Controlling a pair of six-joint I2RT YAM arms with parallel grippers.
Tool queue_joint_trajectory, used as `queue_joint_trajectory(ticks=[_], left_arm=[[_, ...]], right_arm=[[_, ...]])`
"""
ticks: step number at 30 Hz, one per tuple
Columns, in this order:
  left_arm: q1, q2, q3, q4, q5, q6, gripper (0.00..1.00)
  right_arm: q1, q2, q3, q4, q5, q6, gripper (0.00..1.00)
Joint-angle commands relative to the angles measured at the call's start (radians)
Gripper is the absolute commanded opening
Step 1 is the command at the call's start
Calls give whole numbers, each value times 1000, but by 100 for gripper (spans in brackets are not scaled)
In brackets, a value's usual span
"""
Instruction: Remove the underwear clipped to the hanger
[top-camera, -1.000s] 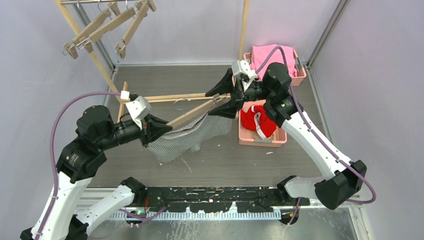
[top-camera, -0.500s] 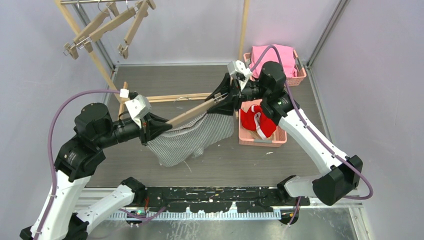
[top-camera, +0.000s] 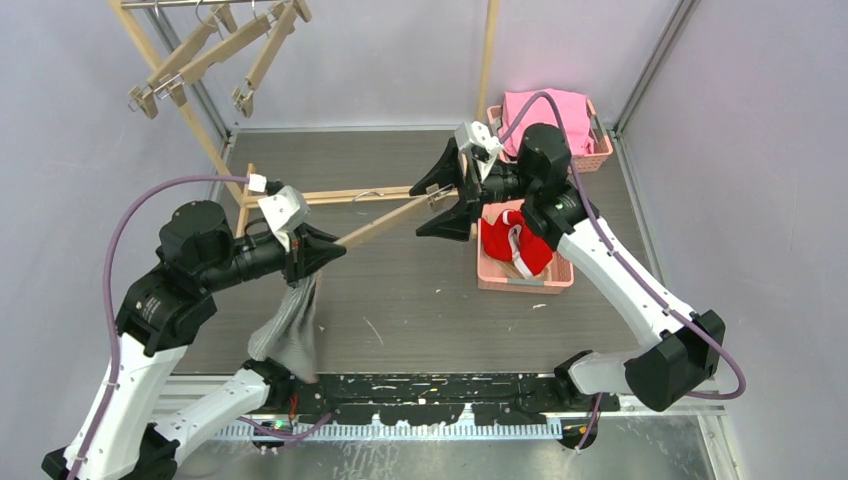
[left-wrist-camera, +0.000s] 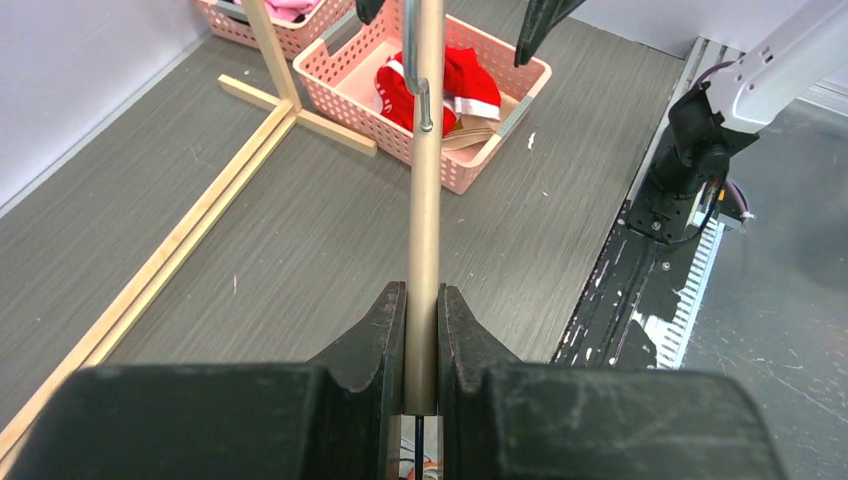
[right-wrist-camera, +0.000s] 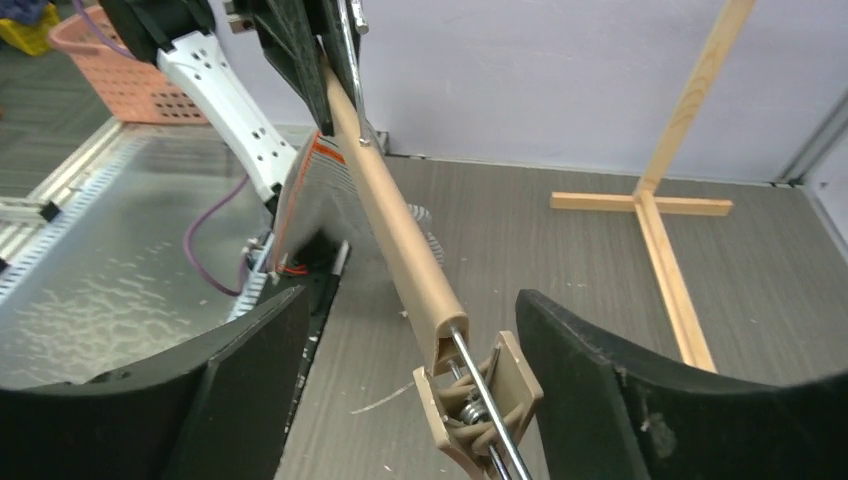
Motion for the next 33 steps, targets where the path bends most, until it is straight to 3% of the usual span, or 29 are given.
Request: queue_joint_trajectory(ticks=[1,6,16,29,33], left_arm=[[3,-3,0,109,-4,-33,0],[4,-21,-46,193,8,-91,0],[3,-75,-172,422,-43,-216,0],[3,-125,-401,828,-99,-410,0],[3,-121,-433,881,-109,-438,0]], right_arm=[[0,-24,-17,34,86,-10,84],[-1,-56,-157,266,236,130,100],[0,-104,-400,750,486,444,96],[0,93,-390,1342,449,834,93],[9,156,-348,1427,457,898,87]])
